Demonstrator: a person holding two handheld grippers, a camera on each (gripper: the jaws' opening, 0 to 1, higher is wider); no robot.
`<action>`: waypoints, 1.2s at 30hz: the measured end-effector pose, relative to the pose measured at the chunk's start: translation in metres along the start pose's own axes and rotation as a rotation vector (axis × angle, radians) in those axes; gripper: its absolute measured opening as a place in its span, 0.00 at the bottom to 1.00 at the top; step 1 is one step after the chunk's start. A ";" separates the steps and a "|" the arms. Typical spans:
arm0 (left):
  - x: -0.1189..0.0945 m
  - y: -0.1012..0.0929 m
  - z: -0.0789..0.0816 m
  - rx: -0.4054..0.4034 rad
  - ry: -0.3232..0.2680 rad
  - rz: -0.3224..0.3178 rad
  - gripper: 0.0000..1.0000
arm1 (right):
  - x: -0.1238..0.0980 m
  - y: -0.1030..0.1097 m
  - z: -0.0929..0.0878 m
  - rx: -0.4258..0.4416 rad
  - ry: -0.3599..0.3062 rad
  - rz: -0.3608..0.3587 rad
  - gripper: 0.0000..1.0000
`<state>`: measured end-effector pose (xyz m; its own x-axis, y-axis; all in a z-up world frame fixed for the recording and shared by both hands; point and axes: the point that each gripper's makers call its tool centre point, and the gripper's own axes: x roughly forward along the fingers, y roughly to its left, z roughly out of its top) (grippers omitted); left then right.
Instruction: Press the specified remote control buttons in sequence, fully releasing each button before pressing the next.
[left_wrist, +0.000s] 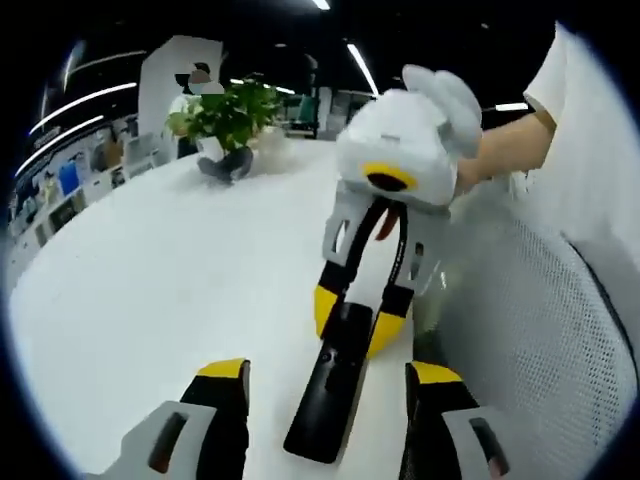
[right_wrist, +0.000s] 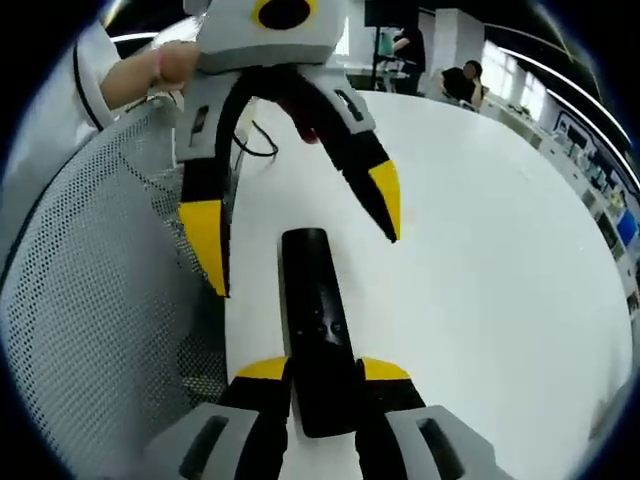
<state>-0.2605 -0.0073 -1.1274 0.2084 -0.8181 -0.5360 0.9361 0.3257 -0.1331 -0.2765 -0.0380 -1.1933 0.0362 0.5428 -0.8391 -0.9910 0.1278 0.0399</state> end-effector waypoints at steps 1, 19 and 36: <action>-0.007 0.002 0.008 -0.022 -0.046 0.017 0.74 | 0.000 0.000 0.000 0.001 -0.002 -0.002 0.22; -0.108 0.003 0.074 -0.029 -0.443 0.327 0.98 | -0.004 -0.001 0.004 0.046 -0.019 0.023 0.27; -0.164 0.034 0.079 -0.122 -0.588 0.524 1.00 | -0.004 -0.011 0.003 0.002 0.030 0.053 0.21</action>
<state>-0.2402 0.1003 -0.9782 0.7603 -0.6488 -0.0306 0.6441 0.7591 -0.0943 -0.2652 -0.0387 -1.1888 -0.0198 0.5238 -0.8516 -0.9911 0.1016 0.0856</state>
